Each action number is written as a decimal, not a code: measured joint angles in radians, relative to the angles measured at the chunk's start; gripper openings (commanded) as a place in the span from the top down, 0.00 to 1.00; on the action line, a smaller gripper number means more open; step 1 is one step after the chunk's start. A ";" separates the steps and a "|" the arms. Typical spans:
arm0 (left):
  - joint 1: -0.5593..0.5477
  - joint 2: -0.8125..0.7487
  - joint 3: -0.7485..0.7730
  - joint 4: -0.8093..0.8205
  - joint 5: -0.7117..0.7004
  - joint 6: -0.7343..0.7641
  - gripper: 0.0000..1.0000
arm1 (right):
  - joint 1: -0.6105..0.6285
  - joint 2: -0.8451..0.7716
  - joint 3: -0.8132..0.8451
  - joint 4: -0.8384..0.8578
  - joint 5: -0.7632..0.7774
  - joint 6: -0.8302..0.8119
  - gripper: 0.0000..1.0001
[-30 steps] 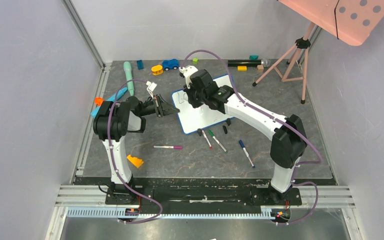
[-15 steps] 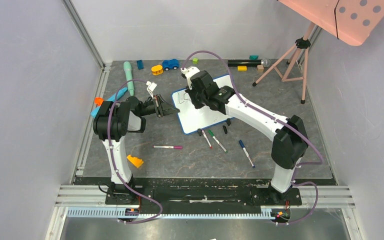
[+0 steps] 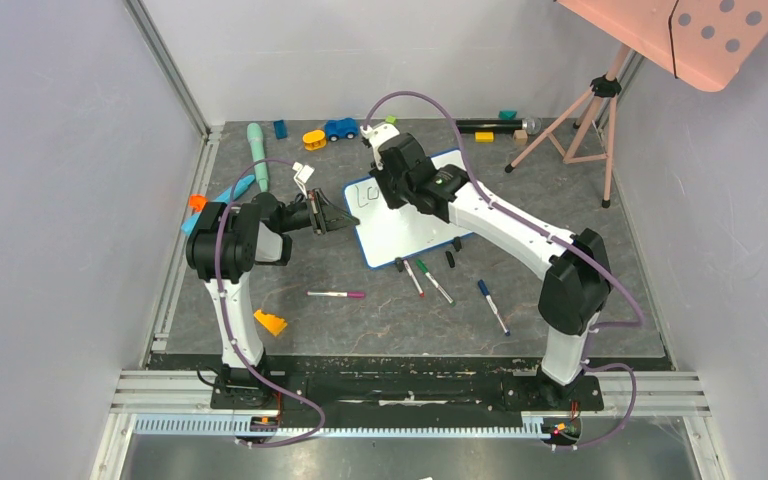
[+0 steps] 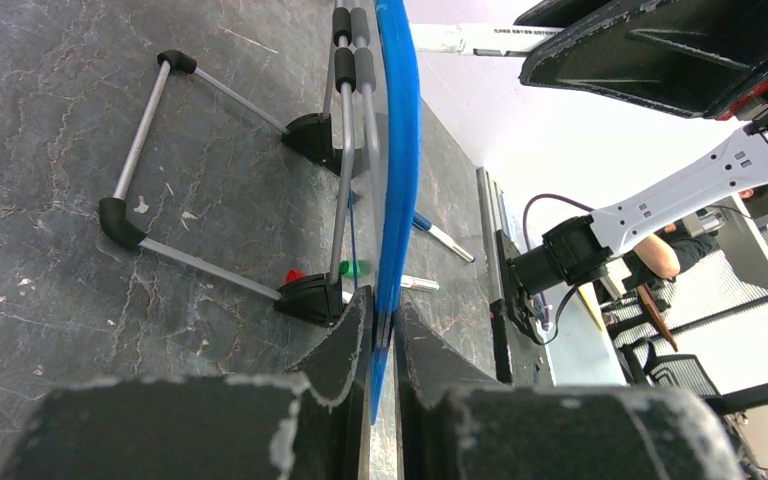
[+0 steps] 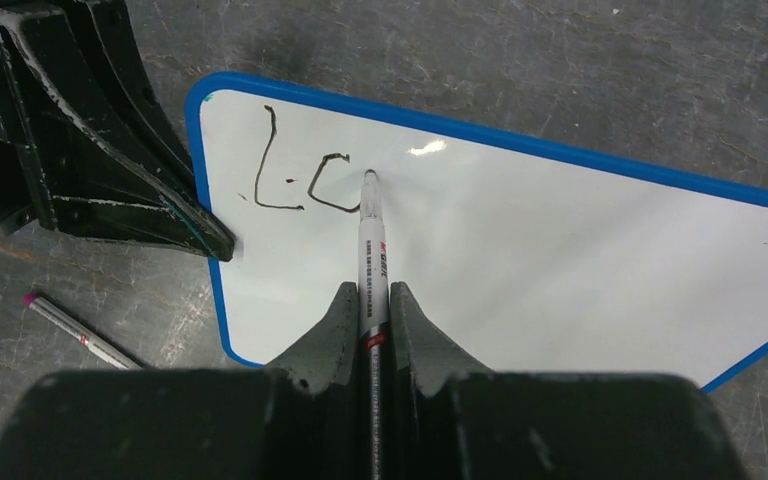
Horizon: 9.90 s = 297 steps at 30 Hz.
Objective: Write a sentence on the whiteboard
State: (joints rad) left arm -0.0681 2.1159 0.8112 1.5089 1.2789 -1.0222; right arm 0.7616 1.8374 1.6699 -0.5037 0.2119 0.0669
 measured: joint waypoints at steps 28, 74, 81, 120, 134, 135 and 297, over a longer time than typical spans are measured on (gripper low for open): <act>-0.001 0.000 0.000 0.001 0.002 0.000 0.98 | -0.001 -0.012 -0.022 0.044 -0.085 -0.005 1.00; -0.002 -0.036 -0.053 0.002 -0.005 0.025 0.98 | -0.028 -0.195 -0.230 0.148 -0.031 -0.008 1.00; -0.002 -0.037 -0.052 0.002 -0.004 0.025 0.98 | -0.028 -0.195 -0.236 0.151 -0.054 -0.010 1.00; -0.002 -0.036 -0.040 0.000 0.014 0.024 0.98 | -0.028 -0.092 -0.151 0.129 -0.057 -0.007 1.00; -0.001 -0.035 -0.039 -0.002 0.013 0.024 0.98 | -0.027 -0.088 -0.148 0.119 -0.056 -0.004 1.00; -0.001 -0.035 -0.039 -0.002 0.013 0.024 0.98 | -0.027 -0.088 -0.150 0.119 -0.056 -0.004 1.00; -0.001 -0.031 -0.032 -0.003 0.016 0.024 0.98 | -0.072 -0.135 -0.216 0.106 -0.016 -0.004 1.00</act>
State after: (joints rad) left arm -0.0689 2.0850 0.7788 1.5059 1.2949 -0.9981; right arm 0.6895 1.7023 1.4540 -0.3973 0.1955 0.0628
